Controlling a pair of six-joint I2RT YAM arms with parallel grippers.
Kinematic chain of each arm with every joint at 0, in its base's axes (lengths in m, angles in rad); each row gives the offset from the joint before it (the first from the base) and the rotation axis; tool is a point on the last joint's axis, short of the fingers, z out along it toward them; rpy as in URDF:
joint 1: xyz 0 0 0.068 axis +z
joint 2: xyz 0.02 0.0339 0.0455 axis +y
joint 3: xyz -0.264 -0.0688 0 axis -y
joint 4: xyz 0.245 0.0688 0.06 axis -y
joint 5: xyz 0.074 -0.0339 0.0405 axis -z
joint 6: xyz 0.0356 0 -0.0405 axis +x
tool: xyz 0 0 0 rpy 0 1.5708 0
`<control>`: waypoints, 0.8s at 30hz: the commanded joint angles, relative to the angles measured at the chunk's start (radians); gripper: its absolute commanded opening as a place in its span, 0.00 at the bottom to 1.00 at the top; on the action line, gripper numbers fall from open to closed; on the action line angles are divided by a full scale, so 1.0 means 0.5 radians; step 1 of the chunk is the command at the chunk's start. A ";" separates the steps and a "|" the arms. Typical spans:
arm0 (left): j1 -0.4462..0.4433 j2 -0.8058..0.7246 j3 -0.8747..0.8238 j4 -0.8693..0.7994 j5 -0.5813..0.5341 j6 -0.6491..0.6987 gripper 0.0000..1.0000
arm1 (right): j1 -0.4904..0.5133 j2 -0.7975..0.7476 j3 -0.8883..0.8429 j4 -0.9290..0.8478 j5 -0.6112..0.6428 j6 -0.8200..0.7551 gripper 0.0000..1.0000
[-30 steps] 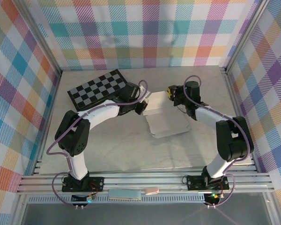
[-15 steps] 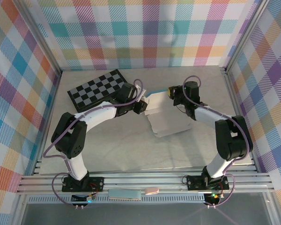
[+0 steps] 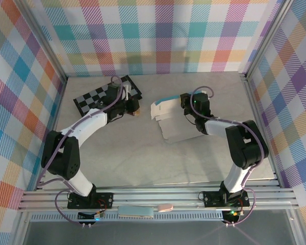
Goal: Fold the paper box
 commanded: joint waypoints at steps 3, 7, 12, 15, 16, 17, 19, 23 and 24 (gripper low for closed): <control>-0.002 0.142 0.051 -0.076 0.122 -0.100 0.19 | 0.012 0.110 -0.105 0.416 0.000 -0.095 0.00; -0.010 0.173 -0.017 0.043 0.121 -0.137 0.19 | 0.015 0.134 -0.200 0.527 -0.031 -0.076 0.00; -0.041 0.247 -0.008 0.070 0.122 -0.110 0.19 | 0.019 0.115 -0.290 0.555 -0.043 -0.080 0.00; -0.054 0.284 0.012 0.079 0.110 -0.104 0.19 | 0.017 0.114 -0.307 0.525 -0.076 -0.092 0.00; -0.057 0.287 0.012 0.089 0.105 -0.103 0.19 | 0.017 0.112 -0.315 0.522 -0.077 -0.093 0.00; -0.063 0.291 0.017 0.105 0.101 -0.102 0.20 | 0.018 0.110 -0.322 0.511 -0.075 -0.089 0.00; -0.068 0.309 0.038 0.106 0.097 -0.087 0.20 | 0.016 0.106 -0.315 0.481 -0.071 -0.090 0.00; -0.078 0.377 0.094 0.154 0.117 0.015 0.20 | 0.014 0.101 -0.258 0.398 -0.091 -0.089 0.00; -0.078 0.399 0.105 0.173 0.129 0.056 0.19 | 0.015 0.100 -0.241 0.378 -0.098 -0.089 0.00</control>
